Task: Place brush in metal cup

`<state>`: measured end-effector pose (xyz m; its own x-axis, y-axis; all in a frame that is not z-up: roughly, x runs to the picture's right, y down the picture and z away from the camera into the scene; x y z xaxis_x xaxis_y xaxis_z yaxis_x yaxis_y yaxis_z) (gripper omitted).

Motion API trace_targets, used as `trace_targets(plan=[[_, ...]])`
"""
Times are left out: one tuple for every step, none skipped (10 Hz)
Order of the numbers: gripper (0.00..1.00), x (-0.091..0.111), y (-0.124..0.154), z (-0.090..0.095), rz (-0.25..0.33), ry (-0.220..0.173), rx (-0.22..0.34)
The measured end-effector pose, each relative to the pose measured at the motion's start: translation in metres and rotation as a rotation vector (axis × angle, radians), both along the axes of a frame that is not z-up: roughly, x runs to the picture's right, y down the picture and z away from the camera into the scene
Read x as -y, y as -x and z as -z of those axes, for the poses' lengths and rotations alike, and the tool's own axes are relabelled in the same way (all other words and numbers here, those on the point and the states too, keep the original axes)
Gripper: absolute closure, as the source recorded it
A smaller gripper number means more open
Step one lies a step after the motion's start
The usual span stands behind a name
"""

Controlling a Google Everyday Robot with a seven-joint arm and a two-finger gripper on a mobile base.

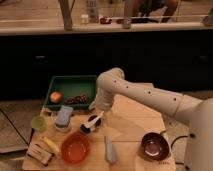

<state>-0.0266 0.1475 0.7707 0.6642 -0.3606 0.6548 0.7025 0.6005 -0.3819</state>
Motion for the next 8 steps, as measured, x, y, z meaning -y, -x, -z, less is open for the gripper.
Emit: trace_targets(plan=[[0.2,0.0009,-0.0005,0.0009,-0.003,-0.002,0.0],[0.2,0.001,-0.0008,0.0009,-0.004,-0.003,0.0],[0.2,0.0004,-0.0009,0.0006,-0.005,-0.001,0.001],[0.2,-0.0001,-0.0002,0.0004,-0.005,0.001,0.004],[0.2,-0.0007,0.0008,0.0004,-0.005,0.001,0.008],[0.2,-0.0005,0.001,0.0009,-0.008,-0.001,0.011],[0.2,-0.0004,0.0015,0.0011,-0.01,-0.003,0.015],[0.2,-0.0008,0.002,0.0012,-0.011,-0.004,0.019]])
